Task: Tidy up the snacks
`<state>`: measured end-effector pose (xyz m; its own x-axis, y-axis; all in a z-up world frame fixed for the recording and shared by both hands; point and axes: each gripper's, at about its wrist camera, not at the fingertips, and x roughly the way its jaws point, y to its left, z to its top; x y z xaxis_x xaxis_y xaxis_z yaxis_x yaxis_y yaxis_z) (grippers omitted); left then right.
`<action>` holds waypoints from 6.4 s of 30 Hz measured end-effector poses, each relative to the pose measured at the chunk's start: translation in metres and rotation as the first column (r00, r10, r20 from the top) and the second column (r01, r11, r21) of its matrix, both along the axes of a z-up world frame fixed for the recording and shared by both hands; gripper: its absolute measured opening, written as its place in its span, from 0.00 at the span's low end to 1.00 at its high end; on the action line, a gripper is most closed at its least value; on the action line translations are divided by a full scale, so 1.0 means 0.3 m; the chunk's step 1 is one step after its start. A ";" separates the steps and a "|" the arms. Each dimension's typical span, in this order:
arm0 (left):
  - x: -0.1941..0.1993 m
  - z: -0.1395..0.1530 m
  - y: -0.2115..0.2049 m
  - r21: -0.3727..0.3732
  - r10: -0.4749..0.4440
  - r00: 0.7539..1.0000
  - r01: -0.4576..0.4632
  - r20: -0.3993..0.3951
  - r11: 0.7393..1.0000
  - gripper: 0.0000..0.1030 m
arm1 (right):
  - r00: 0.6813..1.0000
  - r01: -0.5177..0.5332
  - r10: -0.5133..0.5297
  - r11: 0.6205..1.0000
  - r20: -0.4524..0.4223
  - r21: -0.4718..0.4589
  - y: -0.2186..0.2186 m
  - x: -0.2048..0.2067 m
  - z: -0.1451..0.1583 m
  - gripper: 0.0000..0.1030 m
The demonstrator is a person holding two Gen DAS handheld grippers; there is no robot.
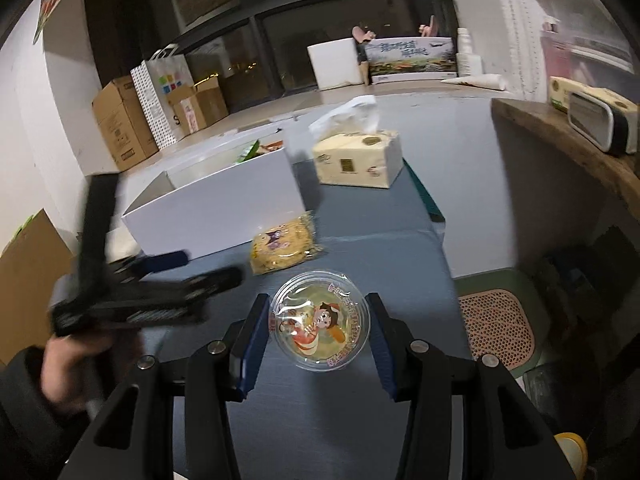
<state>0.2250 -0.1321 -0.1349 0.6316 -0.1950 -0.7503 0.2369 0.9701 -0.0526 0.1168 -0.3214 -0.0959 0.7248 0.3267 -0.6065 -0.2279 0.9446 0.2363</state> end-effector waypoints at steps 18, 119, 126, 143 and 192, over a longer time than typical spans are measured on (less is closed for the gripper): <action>0.244 -0.160 -0.097 0.046 0.133 0.987 -0.129 -0.085 0.991 0.84 | 0.999 0.020 -0.018 0.997 -0.028 0.069 -0.071 0.010 -0.050 0.49; -0.742 0.504 0.396 -0.080 0.265 0.921 -0.252 0.287 0.964 1.00 | 0.977 -0.172 0.180 0.982 0.116 -0.078 0.355 -0.181 0.327 1.00; -0.732 0.497 0.397 -0.079 0.269 0.922 -0.257 0.278 0.963 1.00 | 0.980 -0.162 0.170 0.984 0.108 -0.072 0.348 -0.181 0.326 1.00; -0.731 0.488 0.406 -0.089 0.277 0.923 -0.263 0.266 0.961 1.00 | 0.977 -0.178 0.185 0.981 0.103 -0.079 0.367 -0.188 0.321 1.00; -0.734 0.469 0.400 -0.091 0.284 0.923 -0.270 0.258 0.959 1.00 | 0.978 -0.186 0.191 0.981 0.087 -0.062 0.382 -0.191 0.309 1.00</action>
<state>0.0050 -0.0122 0.0059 0.8406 -0.0180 -0.5414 -0.0285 0.9966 -0.0774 0.0593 -0.2066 -0.0033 0.7071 0.4314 -0.5602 -0.4212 0.8934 0.1563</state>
